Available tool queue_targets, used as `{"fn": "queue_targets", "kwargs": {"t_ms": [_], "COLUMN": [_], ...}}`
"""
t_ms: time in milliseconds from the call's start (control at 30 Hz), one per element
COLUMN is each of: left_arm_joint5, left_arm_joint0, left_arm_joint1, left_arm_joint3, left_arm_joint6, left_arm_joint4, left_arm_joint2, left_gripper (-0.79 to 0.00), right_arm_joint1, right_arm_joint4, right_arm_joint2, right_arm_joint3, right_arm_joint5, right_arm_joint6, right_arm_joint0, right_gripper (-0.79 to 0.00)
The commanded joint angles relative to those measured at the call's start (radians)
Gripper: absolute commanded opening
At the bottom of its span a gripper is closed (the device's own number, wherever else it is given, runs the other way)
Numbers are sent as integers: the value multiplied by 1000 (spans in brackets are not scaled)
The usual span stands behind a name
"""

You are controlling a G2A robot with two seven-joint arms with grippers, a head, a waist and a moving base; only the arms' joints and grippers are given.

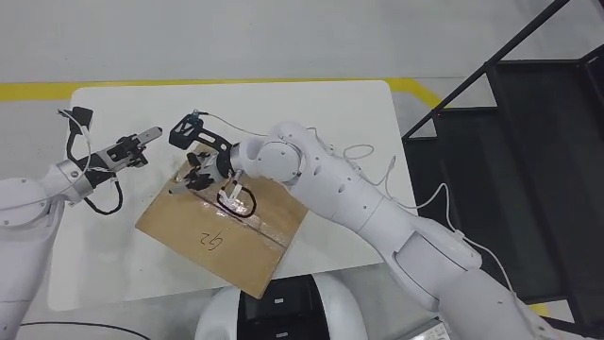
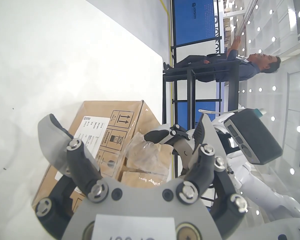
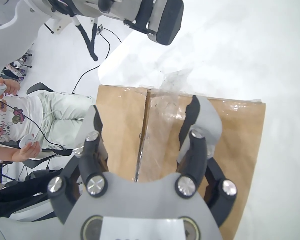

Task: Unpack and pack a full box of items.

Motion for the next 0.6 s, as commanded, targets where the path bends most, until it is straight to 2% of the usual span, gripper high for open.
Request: {"fn": "queue_targets", "kwargs": {"t_ms": [0, 233, 567], "left_arm_joint5": [1, 1, 1], "left_arm_joint0": [1, 1, -3], "left_arm_joint1": [0, -2, -6], "left_arm_joint3": [-1, -1, 8], "left_arm_joint6": [-1, -1, -3], "left_arm_joint4": [0, -2, -2], "left_arm_joint2": [-2, -7, -2], "left_gripper": [0, 0, 0], "right_arm_joint1": [0, 10, 57], "right_arm_joint4": [2, 35, 251], "right_arm_joint2": [2, 32, 152], "right_arm_joint3": [-1, -37, -113], "right_arm_joint5": [-2, -30, -193], "right_arm_joint6": [4, 37, 163], "right_arm_joint0": [0, -14, -87], "right_gripper": [-785, -785, -785]}}
